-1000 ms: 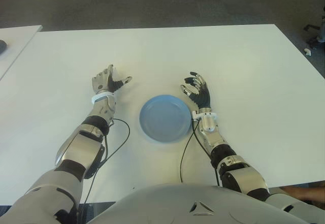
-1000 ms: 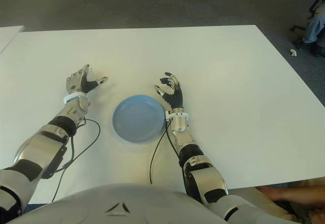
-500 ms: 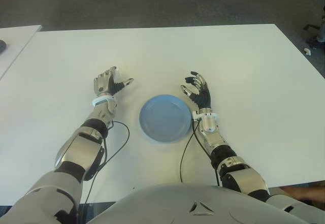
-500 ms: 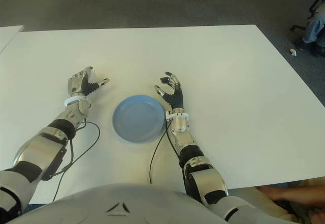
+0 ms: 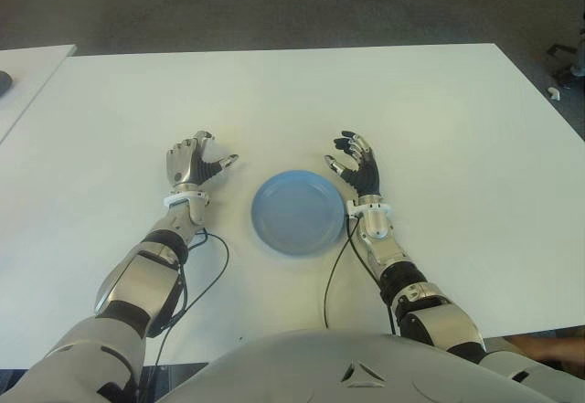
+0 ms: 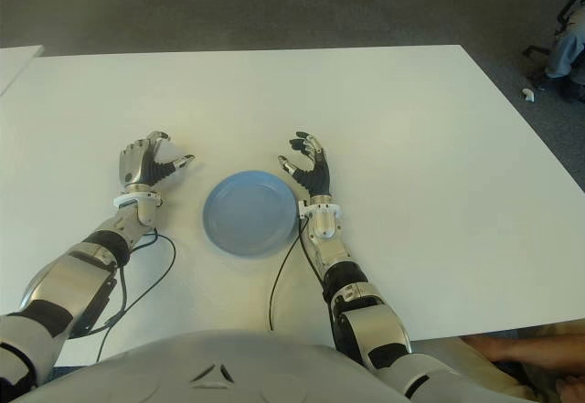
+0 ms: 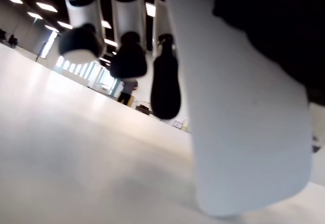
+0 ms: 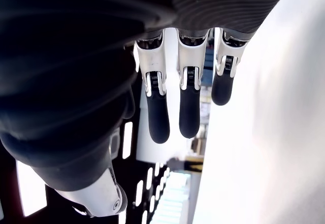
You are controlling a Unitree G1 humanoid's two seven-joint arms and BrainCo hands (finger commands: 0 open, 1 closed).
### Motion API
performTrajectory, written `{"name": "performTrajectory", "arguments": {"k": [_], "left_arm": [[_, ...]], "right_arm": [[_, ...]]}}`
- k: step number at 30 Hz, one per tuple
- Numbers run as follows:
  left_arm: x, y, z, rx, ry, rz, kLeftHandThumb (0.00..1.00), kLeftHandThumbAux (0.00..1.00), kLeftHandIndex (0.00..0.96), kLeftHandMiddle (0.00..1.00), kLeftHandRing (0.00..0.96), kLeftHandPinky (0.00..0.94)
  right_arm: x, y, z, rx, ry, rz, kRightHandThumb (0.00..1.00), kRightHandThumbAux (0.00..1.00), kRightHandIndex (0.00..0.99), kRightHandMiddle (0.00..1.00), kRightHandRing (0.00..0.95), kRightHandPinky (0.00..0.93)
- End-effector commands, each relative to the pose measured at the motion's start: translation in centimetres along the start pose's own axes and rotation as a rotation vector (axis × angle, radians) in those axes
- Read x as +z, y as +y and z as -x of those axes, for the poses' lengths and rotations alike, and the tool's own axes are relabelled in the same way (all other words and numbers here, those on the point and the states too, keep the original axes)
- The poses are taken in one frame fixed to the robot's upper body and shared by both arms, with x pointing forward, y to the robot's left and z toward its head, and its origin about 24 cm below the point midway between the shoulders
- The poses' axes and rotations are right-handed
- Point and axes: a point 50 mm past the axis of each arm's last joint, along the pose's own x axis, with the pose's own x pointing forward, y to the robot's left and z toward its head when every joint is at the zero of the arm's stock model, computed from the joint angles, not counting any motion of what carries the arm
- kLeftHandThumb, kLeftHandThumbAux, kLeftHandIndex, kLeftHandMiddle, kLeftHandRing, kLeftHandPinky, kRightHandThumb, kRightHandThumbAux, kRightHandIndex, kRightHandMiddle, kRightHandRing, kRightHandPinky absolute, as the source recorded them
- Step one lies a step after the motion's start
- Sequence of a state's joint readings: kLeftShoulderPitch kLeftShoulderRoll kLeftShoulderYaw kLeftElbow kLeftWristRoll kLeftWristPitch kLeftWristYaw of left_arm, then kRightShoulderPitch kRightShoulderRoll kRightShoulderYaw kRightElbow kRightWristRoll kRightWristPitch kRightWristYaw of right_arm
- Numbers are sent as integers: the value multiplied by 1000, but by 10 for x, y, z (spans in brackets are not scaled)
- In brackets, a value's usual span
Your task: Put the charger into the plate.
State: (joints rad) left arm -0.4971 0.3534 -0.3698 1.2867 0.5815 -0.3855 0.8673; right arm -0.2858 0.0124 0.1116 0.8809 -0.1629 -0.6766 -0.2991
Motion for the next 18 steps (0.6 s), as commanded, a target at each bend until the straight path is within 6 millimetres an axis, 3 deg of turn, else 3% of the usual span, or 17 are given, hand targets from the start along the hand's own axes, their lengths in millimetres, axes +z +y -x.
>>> {"name": "performTrajectory", "arguments": {"k": [1, 18], "left_arm": [[-13, -16, 29, -99, 12, -8, 505, 555, 801, 863, 854, 875], [-9, -13, 28, -51, -11, 71, 441, 541, 846, 884, 876, 896]], "right_arm": [[-54, -10, 59, 18, 274, 68, 73, 872, 241, 340, 301, 236], [-55, -10, 60, 23, 300, 19, 1, 892, 248, 326, 299, 255]]}}
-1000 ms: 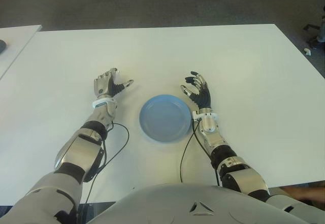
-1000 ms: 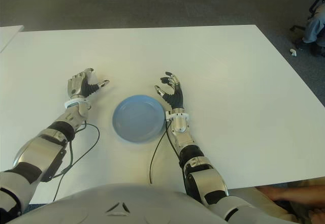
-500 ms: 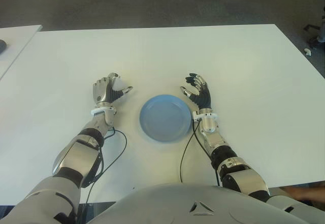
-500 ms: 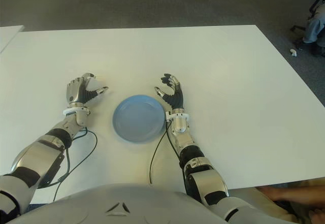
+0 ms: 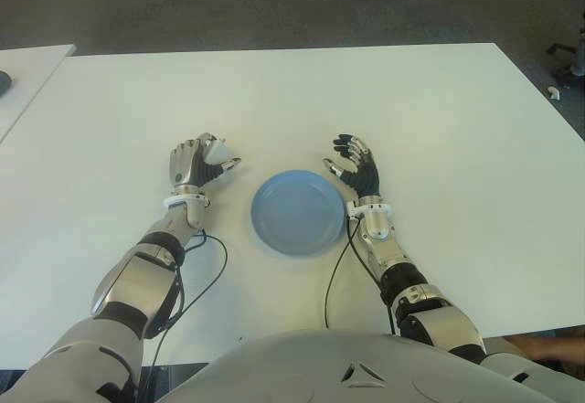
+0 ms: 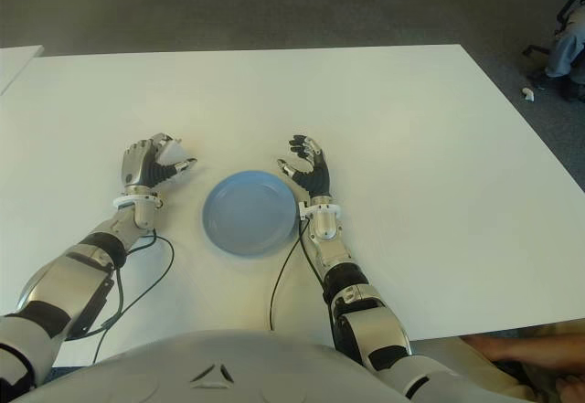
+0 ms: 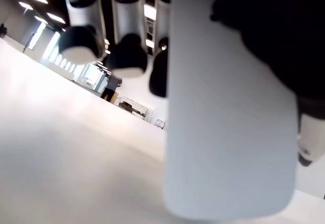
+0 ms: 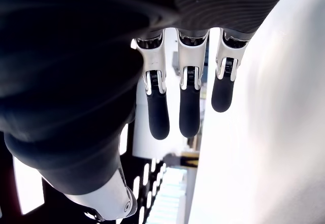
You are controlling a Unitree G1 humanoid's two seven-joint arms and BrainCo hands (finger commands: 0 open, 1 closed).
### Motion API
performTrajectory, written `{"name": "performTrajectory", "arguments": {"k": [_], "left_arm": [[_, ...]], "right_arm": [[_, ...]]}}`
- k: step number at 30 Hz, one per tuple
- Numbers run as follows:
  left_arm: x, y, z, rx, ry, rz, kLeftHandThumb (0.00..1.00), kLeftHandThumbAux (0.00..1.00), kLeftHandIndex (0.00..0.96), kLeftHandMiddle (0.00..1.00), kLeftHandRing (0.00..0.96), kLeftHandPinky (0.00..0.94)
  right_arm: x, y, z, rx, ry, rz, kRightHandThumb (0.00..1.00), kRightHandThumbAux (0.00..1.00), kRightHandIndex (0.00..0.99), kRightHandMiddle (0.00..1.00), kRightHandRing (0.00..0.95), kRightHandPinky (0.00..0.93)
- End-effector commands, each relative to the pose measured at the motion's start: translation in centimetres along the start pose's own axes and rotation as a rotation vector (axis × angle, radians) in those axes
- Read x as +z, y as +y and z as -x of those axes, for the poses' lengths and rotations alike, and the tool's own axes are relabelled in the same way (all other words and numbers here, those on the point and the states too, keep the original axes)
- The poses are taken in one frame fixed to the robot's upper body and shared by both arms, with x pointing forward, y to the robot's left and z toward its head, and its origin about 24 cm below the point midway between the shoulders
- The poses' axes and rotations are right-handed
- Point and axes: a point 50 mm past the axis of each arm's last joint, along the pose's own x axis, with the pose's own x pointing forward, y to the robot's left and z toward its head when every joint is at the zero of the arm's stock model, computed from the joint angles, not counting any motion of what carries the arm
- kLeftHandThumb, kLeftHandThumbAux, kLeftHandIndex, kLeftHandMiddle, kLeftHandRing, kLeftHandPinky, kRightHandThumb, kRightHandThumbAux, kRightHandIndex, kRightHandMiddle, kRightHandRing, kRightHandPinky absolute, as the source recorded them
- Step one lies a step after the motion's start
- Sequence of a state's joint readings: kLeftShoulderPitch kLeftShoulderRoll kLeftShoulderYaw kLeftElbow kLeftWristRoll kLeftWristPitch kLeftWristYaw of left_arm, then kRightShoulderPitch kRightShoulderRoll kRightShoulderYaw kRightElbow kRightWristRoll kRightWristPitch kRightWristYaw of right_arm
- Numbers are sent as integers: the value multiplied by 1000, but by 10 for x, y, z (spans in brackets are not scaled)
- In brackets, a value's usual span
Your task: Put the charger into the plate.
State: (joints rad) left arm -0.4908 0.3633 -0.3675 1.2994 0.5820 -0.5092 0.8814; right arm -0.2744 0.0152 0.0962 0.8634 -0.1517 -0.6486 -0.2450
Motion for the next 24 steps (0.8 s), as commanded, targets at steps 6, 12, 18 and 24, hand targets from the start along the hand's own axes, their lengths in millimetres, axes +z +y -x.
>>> {"name": "performTrajectory", "arguments": {"k": [6, 12, 18, 24], "left_arm": [[-10, -12, 26, -38, 48, 18, 421, 522, 855, 892, 884, 903], [-9, -11, 25, -17, 42, 43, 439, 514, 851, 887, 882, 893], [-2, -9, 20, 18, 16, 89, 468, 511, 840, 877, 873, 886], [19, -1, 4, 96, -69, 194, 484, 508, 844, 877, 869, 888]], "right_arm": [[-54, -9, 57, -7, 278, 19, 0, 876, 251, 323, 296, 255], [-54, -8, 57, -5, 280, 10, 0, 851, 256, 327, 301, 265], [-53, -8, 57, -4, 280, 5, 0, 830, 259, 333, 308, 270], [-54, -8, 57, -3, 281, 6, 0, 821, 262, 338, 311, 259]]}}
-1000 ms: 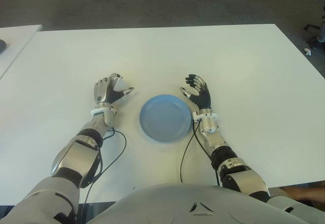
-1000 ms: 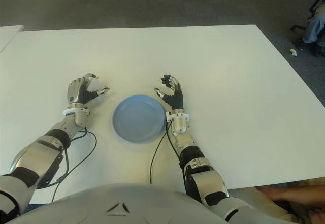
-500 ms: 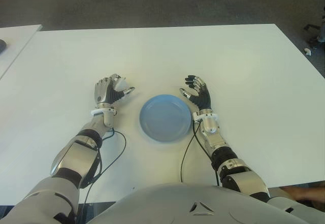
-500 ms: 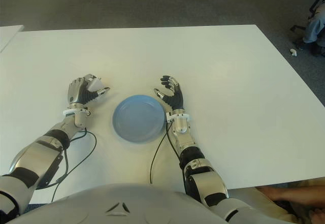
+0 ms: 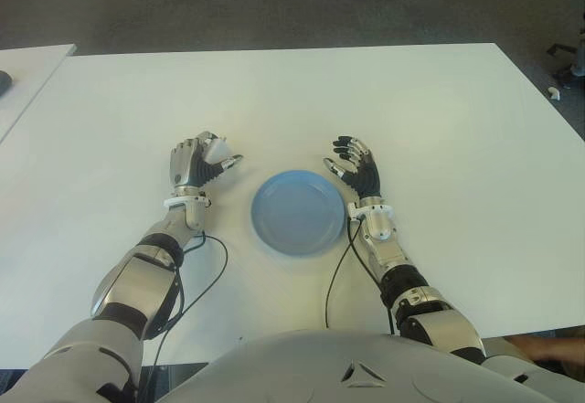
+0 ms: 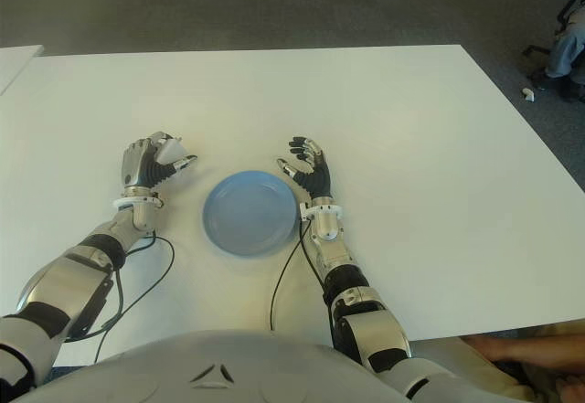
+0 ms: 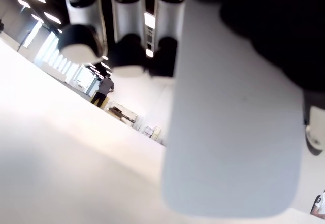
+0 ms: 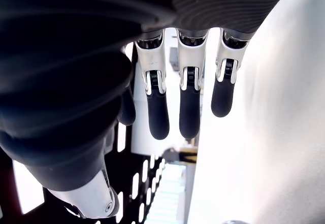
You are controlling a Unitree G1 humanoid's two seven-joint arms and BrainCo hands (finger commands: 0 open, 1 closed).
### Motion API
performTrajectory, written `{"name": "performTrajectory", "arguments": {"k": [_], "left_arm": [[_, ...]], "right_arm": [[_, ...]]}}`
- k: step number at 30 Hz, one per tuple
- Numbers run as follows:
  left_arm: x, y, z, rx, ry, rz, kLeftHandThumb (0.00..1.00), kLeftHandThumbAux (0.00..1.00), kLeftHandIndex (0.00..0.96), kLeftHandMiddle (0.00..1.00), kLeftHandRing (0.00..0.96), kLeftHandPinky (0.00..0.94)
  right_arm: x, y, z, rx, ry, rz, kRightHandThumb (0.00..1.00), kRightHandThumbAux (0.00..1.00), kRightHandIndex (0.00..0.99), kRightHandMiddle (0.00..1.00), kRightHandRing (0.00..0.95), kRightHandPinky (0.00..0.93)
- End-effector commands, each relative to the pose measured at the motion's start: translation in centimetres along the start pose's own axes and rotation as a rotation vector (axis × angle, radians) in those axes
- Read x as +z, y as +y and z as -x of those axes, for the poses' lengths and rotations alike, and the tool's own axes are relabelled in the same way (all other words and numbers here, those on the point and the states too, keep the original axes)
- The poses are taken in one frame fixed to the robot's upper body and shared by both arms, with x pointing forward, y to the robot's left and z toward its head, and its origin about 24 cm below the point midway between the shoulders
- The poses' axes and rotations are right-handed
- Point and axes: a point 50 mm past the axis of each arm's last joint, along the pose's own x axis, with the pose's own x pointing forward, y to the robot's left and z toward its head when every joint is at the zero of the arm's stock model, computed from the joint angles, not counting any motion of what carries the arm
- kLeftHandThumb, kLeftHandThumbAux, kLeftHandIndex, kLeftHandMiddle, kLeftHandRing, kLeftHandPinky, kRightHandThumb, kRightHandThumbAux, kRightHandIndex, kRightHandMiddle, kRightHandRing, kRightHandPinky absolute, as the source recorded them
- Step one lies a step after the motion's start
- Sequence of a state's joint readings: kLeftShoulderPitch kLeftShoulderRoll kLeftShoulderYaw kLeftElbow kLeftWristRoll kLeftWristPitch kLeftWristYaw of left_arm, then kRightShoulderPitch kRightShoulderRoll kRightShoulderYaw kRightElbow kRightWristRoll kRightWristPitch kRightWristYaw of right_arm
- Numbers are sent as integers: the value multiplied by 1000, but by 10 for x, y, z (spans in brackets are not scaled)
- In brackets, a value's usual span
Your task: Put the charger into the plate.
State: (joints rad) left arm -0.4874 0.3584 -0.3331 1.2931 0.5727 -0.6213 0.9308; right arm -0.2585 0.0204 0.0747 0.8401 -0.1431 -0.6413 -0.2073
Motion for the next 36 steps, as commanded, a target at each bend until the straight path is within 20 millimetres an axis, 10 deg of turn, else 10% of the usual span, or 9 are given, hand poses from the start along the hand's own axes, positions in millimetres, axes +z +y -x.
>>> {"name": "performTrajectory", "arguments": {"k": [1, 36], "left_arm": [[15, -5, 1, 37, -43, 123, 490, 507, 847, 878, 869, 889], [75, 5, -15, 142, -335, 413, 626, 438, 832, 871, 874, 910]], "right_arm": [[-53, -7, 55, -13, 275, 24, 0, 818, 263, 340, 312, 256], [-54, -7, 51, -10, 285, 23, 0, 797, 271, 339, 312, 260]]}}
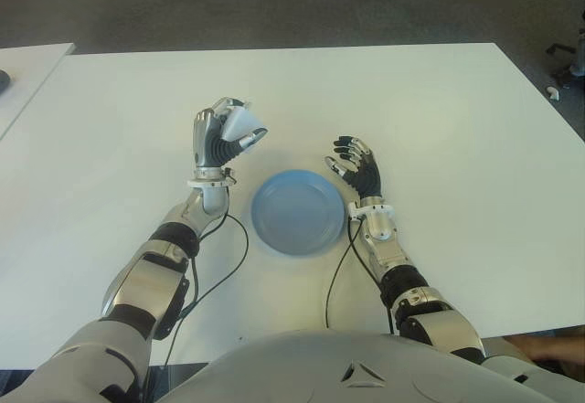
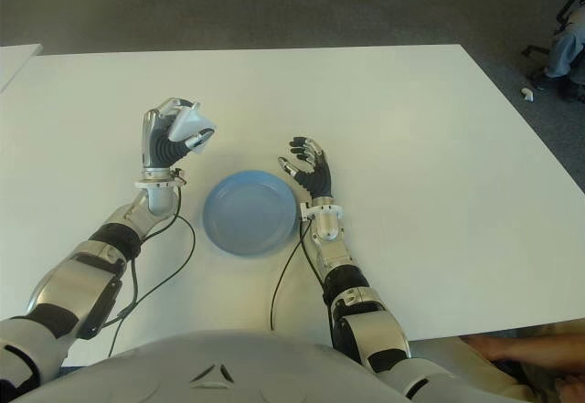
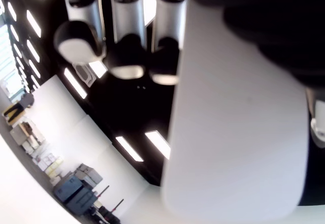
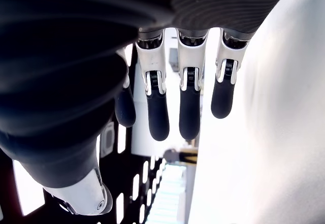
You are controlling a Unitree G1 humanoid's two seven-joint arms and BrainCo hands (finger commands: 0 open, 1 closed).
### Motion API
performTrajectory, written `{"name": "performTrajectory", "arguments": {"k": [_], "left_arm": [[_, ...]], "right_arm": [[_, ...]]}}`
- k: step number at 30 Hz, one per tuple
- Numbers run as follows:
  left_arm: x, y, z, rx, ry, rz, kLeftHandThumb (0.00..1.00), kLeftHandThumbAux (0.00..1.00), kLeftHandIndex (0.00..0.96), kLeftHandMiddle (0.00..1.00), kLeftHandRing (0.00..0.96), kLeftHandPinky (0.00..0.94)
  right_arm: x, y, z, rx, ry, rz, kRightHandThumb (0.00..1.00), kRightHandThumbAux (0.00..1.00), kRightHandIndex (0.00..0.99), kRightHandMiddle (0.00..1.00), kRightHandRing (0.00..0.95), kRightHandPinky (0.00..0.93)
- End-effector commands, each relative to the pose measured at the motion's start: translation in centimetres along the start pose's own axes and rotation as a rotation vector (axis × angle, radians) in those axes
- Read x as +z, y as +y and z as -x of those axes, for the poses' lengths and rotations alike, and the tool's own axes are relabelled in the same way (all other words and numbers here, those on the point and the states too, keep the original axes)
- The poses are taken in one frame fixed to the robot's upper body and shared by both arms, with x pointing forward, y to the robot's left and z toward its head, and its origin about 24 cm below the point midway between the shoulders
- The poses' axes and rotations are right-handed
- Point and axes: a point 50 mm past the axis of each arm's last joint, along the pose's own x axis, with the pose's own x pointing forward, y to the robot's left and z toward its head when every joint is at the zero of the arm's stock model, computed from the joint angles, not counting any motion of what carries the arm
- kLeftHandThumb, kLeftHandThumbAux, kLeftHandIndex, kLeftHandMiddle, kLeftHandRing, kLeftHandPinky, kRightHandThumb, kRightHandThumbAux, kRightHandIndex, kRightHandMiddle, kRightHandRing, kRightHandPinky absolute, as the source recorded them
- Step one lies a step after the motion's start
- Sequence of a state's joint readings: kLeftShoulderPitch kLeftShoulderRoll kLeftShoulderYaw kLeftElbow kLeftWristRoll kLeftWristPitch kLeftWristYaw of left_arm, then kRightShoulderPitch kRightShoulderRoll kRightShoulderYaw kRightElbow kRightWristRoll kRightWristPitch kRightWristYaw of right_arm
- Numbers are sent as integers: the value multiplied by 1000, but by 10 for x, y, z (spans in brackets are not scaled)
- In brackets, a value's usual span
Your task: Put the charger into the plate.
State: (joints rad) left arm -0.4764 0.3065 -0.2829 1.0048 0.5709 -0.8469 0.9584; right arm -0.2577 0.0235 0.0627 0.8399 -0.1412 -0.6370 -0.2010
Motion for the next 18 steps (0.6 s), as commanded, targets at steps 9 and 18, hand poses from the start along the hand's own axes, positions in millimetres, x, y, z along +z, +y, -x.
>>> {"name": "performTrajectory", "arguments": {"k": [9, 18], "left_arm": [[31, -17, 10, -169, -126, 147, 675, 433, 821, 872, 876, 919], [39, -27, 23, -379, -184, 228, 651, 464, 818, 876, 878, 911]], "right_arm": [[-55, -6, 50, -6, 298, 14, 0, 790, 271, 337, 306, 253], [-54, -6, 48, -6, 298, 8, 0, 782, 275, 340, 308, 262]]}}
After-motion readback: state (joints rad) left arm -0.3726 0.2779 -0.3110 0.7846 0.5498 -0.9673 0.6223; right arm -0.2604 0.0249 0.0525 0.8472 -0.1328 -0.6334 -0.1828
